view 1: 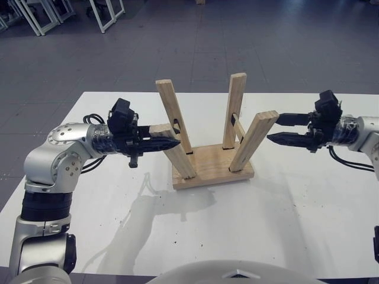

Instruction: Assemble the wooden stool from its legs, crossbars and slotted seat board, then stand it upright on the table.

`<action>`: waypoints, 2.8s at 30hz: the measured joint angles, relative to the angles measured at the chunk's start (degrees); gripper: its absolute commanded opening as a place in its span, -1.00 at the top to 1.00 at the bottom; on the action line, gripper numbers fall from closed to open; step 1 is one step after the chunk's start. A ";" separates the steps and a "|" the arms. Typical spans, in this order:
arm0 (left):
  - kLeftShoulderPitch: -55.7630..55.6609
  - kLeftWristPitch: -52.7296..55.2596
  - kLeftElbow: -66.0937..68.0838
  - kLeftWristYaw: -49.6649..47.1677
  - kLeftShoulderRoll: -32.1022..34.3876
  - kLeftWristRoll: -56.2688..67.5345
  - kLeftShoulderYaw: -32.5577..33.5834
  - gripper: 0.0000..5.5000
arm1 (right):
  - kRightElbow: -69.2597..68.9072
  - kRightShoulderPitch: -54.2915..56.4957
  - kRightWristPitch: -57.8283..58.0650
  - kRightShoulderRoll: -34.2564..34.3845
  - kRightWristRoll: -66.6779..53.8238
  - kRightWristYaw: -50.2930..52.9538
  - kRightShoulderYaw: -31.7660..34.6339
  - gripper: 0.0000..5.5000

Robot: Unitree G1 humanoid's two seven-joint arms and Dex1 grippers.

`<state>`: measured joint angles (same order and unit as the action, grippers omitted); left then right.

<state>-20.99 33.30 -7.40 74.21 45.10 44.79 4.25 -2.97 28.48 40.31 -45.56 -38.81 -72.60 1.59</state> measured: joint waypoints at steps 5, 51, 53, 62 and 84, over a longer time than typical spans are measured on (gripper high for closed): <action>-0.09 -0.11 -0.02 0.73 -0.10 -0.15 -0.19 0.54 | -3.05 0.30 2.14 1.09 -1.69 -2.49 -2.97 -0.18; -13.10 15.06 33.29 -1.36 -6.64 2.56 10.21 -0.24 | 30.57 4.51 25.11 3.76 -9.97 5.78 6.46 -0.46; -7.24 16.93 26.44 -2.59 -5.87 4.63 13.16 -0.24 | 27.46 2.26 26.42 3.17 -11.17 6.29 9.03 -0.46; 33.51 4.27 -10.30 -1.95 0.33 -7.21 10.59 -0.24 | 1.99 -37.49 -11.00 -19.81 16.31 -7.19 -0.69 -0.46; 27.47 -5.42 -13.75 -6.45 -4.05 -13.56 -6.47 0.26 | -18.16 -31.02 -2.60 -7.98 8.67 3.68 -4.83 0.10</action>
<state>6.48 27.89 -21.16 67.76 41.05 31.23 -2.22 -21.13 -2.54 37.71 -53.53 -30.14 -68.92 -3.24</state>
